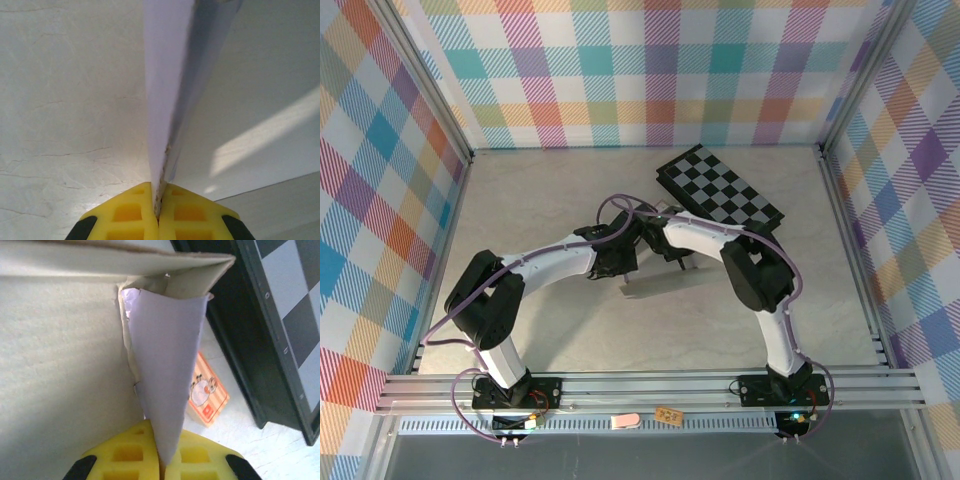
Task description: Fold the paper box
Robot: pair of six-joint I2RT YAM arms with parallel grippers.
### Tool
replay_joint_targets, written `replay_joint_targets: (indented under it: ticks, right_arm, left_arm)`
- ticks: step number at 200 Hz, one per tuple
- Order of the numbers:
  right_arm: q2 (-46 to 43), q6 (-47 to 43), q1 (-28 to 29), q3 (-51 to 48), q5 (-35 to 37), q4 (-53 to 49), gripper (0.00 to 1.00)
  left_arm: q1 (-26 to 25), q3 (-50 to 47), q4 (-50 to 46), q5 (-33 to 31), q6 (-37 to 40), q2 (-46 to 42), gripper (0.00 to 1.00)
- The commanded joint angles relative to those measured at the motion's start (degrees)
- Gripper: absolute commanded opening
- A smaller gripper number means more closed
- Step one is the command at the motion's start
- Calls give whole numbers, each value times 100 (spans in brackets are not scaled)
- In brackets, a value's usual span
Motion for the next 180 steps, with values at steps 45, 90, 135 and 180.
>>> replay_joint_targets:
  ticks: [45, 90, 135, 180]
  right_arm:
    - [-726, -300, -582, -604, -1727, 562, 17]
    - [-879, -262, -934, -833, -2487, 825, 24]
    - [-922, -370, -997, -926, -2706, 995, 32]
    - [-927, -385, -1011, -880, -2892, 1071, 35]
  left_arm:
    - [-113, -226, -300, -500, 8, -373, 0]
    - [-113, -271, -287, -514, 28, -408, 0]
    - [-121, -298, -278, -501, 18, -410, 0]
    - [-126, -290, -285, -501, 12, -411, 0]
